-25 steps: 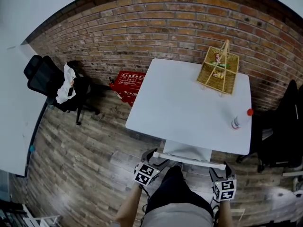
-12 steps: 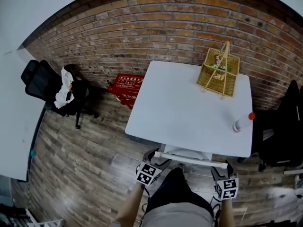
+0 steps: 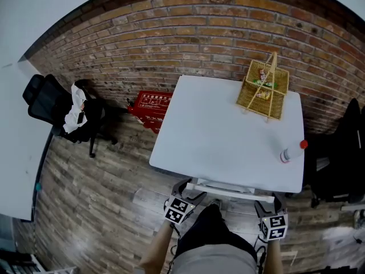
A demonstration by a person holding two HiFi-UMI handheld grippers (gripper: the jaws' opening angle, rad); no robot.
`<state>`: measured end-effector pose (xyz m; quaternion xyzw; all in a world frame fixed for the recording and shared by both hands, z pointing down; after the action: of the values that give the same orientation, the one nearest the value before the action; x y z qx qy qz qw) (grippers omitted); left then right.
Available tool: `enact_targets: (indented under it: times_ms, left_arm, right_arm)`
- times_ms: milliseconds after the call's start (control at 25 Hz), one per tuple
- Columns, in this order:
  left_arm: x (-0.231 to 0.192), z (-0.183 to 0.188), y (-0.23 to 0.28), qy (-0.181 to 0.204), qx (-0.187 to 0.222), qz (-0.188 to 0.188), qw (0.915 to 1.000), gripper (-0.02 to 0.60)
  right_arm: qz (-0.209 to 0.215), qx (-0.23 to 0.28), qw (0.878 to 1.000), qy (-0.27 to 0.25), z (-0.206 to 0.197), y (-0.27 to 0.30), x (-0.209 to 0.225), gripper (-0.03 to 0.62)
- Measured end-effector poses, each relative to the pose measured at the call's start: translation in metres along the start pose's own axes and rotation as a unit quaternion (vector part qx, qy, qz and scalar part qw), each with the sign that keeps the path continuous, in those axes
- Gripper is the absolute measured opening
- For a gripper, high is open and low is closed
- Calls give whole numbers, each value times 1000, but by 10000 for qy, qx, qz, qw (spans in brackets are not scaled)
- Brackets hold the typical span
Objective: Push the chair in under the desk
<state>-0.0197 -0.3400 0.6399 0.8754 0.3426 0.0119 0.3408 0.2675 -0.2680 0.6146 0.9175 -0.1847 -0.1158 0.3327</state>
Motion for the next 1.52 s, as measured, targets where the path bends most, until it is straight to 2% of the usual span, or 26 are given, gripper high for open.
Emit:
enact_targets:
  times_ms: [1280, 1520]
  left_arm:
    - [-9, 11, 13, 29, 71, -27, 10000, 350]
    - [-7, 11, 7, 92, 145, 80, 9998, 350]
  right_arm:
    - [-10, 145, 9999, -18, 7, 12, 9, 319]
    - [-266, 300, 9991, 101, 4, 7, 8, 319]
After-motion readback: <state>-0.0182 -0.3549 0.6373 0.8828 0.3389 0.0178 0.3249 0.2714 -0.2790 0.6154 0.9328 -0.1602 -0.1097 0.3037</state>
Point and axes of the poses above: the fingertips, and each gripper's own axes: y forward along the fingers, x to its right, z out of its top, the point moved 3 cm from there along -y, backward along the fingers, and after that the axes turned 9 degrees about -y, right-handed, at the moved point
